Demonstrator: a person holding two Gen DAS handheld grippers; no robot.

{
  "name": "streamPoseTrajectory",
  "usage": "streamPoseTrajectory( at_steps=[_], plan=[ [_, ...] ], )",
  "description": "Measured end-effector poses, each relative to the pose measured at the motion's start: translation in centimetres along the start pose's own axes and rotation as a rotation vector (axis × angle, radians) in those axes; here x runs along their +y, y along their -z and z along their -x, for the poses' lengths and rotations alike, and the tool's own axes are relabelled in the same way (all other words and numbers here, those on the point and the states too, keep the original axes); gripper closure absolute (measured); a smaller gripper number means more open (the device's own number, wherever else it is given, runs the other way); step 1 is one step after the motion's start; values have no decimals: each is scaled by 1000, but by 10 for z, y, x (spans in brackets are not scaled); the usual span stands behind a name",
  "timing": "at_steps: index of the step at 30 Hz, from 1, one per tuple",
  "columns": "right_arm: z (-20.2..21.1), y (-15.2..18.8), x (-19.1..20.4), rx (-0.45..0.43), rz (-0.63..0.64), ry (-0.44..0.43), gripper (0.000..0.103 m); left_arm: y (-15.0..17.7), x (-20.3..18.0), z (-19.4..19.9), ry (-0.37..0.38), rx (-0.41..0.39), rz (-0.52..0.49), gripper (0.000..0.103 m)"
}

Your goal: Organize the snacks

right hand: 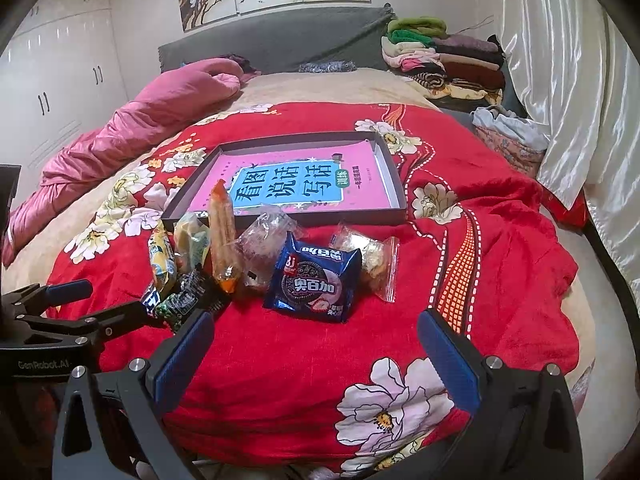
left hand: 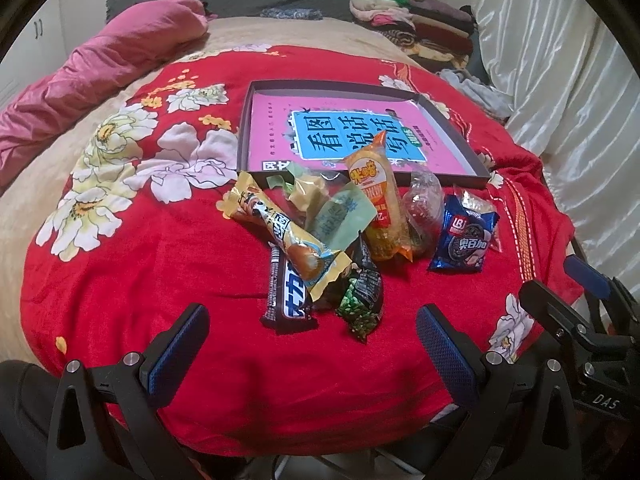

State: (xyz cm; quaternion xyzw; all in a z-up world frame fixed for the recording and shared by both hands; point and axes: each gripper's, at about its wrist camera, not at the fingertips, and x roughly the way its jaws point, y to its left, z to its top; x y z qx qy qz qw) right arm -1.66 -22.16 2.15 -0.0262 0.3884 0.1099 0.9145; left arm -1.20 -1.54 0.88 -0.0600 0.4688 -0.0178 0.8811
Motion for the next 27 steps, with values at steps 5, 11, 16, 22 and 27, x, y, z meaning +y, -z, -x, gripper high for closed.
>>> streamPoseTrajectory(
  at_steps=[5,11,16,22,27],
  plan=[
    [-1,1,0,1,3,-1,1,0,-1,0,0,-2,-4,0],
    [-1,0,-1,-3,-2,-2,1,0,-2,0,0,-9,-2,0],
    [-1,0,-1,-4,0,-1,1,0,-1,-2,3,-4,-2,0],
    [-1,0,-1,-2,-5,-1,1,-1,0,-2,5,-5,1,0],
    [-1,1,-2,-1,-7,0,1,0,0,-2,7,-6,5,0]
  ],
)
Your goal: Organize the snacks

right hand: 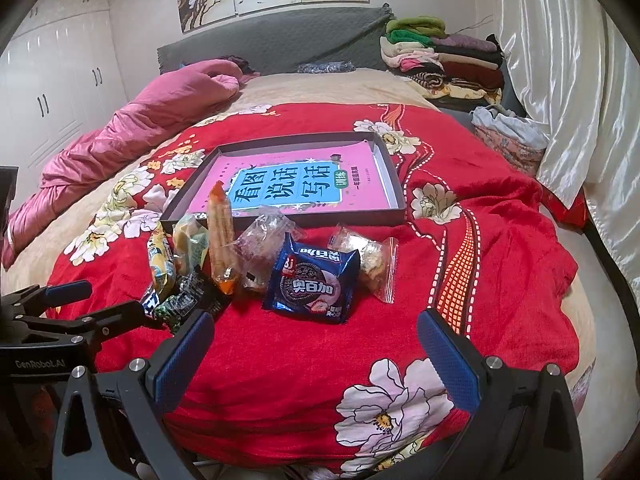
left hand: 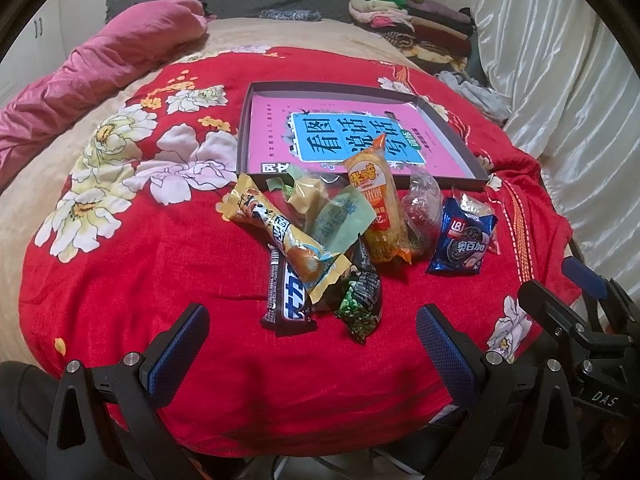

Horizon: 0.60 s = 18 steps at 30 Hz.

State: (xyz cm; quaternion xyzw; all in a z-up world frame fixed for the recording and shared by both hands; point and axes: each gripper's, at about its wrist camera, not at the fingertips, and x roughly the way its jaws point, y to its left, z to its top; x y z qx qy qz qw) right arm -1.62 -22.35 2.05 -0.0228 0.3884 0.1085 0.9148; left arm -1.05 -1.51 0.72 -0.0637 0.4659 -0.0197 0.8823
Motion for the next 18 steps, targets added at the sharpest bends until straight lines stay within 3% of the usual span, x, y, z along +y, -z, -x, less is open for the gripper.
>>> streamPoseTrajectory(
  at_steps=[9,18],
  plan=[
    [-7,-2,-2,19,-6,3,0,-2,8,-2,-17,8,21,0],
    [-18,-3,1,25,-2,3,0,-8,26,-8,15,29,97,0]
  ],
)
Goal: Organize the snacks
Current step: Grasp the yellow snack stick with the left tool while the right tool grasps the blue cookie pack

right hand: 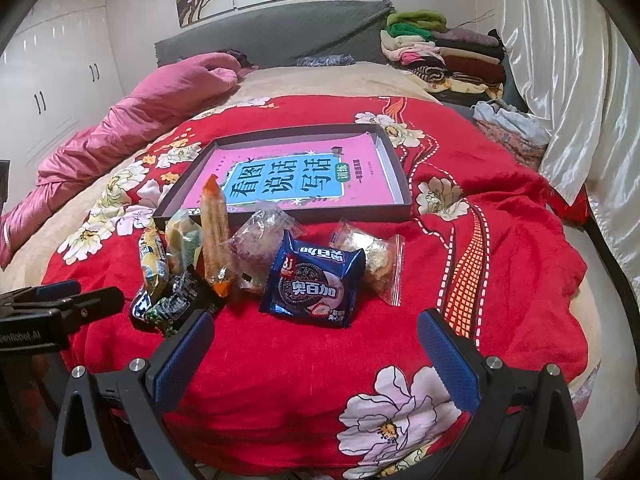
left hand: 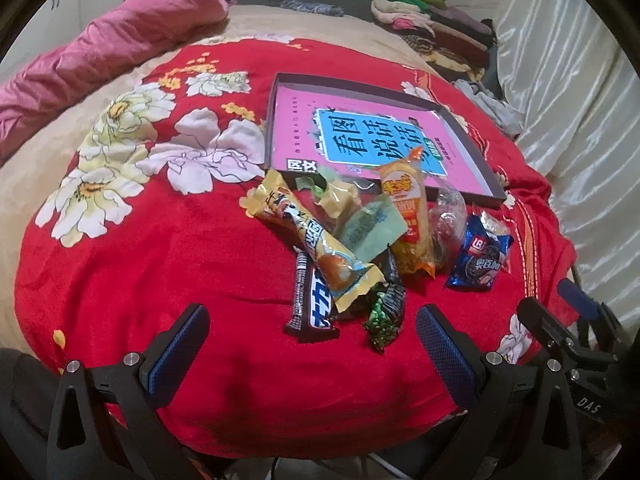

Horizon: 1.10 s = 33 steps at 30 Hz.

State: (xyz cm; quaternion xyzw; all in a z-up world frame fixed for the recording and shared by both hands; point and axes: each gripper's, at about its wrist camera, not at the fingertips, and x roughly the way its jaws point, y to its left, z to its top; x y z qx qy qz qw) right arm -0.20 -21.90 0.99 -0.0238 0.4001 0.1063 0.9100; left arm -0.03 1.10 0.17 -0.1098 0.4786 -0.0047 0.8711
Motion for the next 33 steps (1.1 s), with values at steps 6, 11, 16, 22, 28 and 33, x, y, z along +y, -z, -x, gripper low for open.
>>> streamPoseTrajectory(
  at_steps=[6,11,16,22,28,33],
  plan=[
    [-9,0,-2,12,-11,-4,0,-7,11,-9,34,26,45,0],
    [-14,-1,-5,21,-17,-1,0,-17,21,-16,65,31,87,0],
    [-21,-2,-5,29,-20,1,0,-26,27,-25,92,40,119,1],
    [-32,-6,-12,38,-48,-12,0,-35,26,-35,122,55,124,8],
    [-49,-10,-19,71,-99,-34,2,-41,19,-46,160,76,106,36],
    [-63,-13,-19,87,-126,-48,11,-40,17,-56,161,101,104,42]
  ],
)
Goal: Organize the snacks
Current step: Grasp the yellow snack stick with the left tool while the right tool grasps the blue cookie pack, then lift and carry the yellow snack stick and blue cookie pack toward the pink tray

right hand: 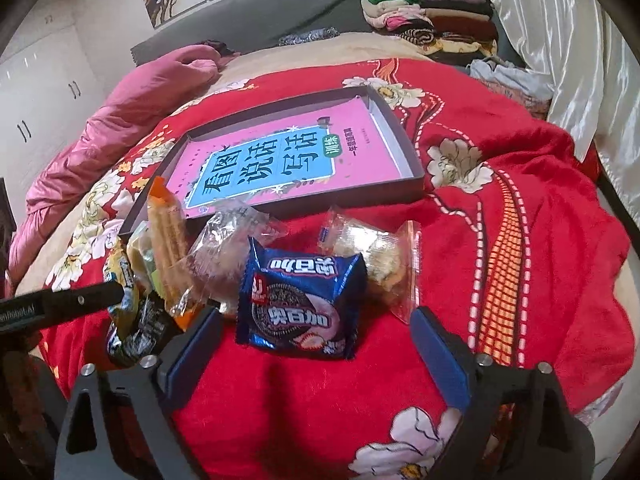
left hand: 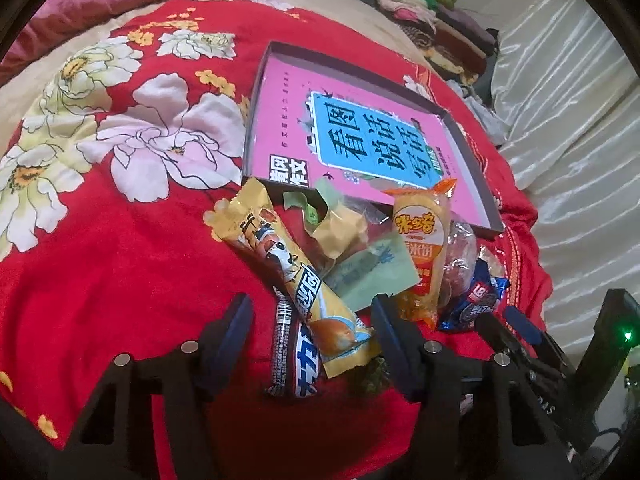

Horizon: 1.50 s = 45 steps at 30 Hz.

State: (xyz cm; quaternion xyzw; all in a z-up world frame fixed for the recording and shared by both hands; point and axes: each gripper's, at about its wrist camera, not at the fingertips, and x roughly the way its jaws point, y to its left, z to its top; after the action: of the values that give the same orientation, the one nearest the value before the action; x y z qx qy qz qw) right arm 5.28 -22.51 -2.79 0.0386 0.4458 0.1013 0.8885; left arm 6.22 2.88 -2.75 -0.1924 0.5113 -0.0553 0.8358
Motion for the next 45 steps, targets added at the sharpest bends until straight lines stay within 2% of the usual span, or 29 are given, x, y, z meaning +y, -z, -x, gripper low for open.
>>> streamPoseTrajectory(
  at_steps=[7,15,17,19,26,32,37,45],
  plan=[
    [-22,-5,9,40,6,-13,29,-7,5,-8,-15,0,6,44],
    [-29,-4,6,47,9,-58,38,-11,11,-18,-1,24,34,45],
    [-27,-4,4,45,12,-67,39,-12,12,-21,12,34,49,51],
    [-24,-4,4,38,25,-74,41,-13,13,-23,38,40,57,64],
    [-16,-4,-1,19,21,-111,44,-16,18,-26,79,53,62,79],
    [-3,-6,-4,-20,26,-124,44,-16,23,-13,117,22,74,89],
    [5,-8,-2,-47,41,-128,44,-17,20,2,126,-22,50,91],
    [13,-11,2,-87,79,-122,44,-21,17,14,140,-52,33,91]
  ],
)
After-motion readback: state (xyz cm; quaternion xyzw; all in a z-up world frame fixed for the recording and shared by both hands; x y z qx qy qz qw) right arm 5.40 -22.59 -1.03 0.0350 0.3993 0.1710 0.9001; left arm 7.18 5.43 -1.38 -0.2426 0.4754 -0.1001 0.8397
